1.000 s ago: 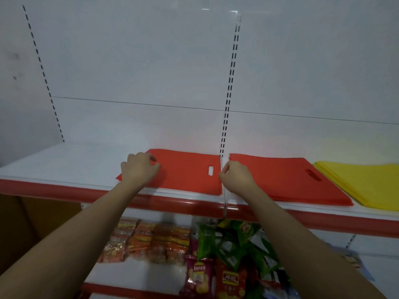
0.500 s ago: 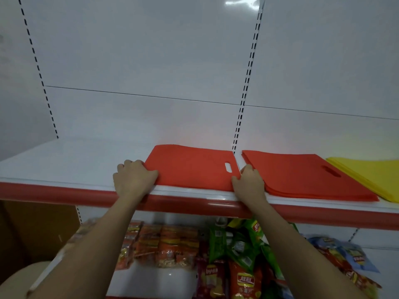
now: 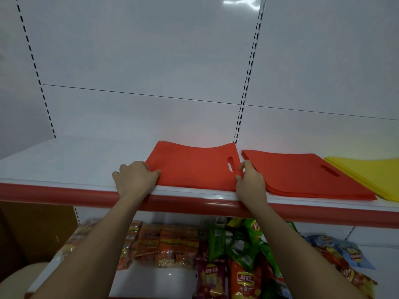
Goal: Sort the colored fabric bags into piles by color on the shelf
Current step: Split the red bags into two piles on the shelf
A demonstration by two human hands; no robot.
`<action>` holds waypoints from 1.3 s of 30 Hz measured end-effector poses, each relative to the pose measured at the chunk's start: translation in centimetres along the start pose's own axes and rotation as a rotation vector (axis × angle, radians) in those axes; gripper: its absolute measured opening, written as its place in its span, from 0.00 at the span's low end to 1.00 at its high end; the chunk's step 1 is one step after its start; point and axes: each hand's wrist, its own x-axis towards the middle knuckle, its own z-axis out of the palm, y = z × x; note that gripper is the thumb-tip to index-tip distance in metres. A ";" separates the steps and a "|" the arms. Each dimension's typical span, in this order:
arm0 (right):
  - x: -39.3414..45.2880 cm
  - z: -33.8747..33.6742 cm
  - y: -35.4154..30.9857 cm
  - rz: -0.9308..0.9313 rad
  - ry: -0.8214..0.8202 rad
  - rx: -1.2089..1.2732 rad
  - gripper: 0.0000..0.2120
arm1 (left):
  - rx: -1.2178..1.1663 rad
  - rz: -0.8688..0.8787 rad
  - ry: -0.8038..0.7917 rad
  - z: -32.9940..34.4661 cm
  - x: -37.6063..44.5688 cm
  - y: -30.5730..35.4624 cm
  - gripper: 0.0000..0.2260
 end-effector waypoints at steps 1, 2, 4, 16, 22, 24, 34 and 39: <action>-0.1 -0.2 -0.1 -0.029 0.005 -0.008 0.08 | 0.002 0.015 0.013 -0.2 -0.1 0.0 0.15; -0.1 -0.4 -0.3 -0.054 0.008 -0.018 0.08 | 0.026 0.042 0.026 -0.4 -0.2 0.1 0.14; -0.2 -0.9 -0.7 -0.069 -0.007 0.003 0.09 | 0.106 0.114 0.067 -0.9 -0.3 0.4 0.15; 4.0 -9.6 -1.1 0.056 -0.143 0.481 0.17 | -0.855 0.024 -0.179 -7.0 -1.8 5.9 0.25; 5.4 -16.0 2.3 0.111 -0.315 0.602 0.22 | -0.899 -0.037 -0.184 -6.1 -3.4 12.5 0.22; 6.0 -17.5 4.3 0.113 -0.317 0.576 0.22 | -0.925 -0.053 -0.187 -5.3 -4.3 14.7 0.21; 9.3 -23.4 15.2 0.189 -0.318 0.435 0.24 | -0.861 0.008 -0.316 -0.8 -9.4 24.6 0.29; 10.3 -24.0 19.2 0.201 -0.331 0.337 0.23 | -0.723 0.004 -0.303 1.9 -11.3 27.7 0.27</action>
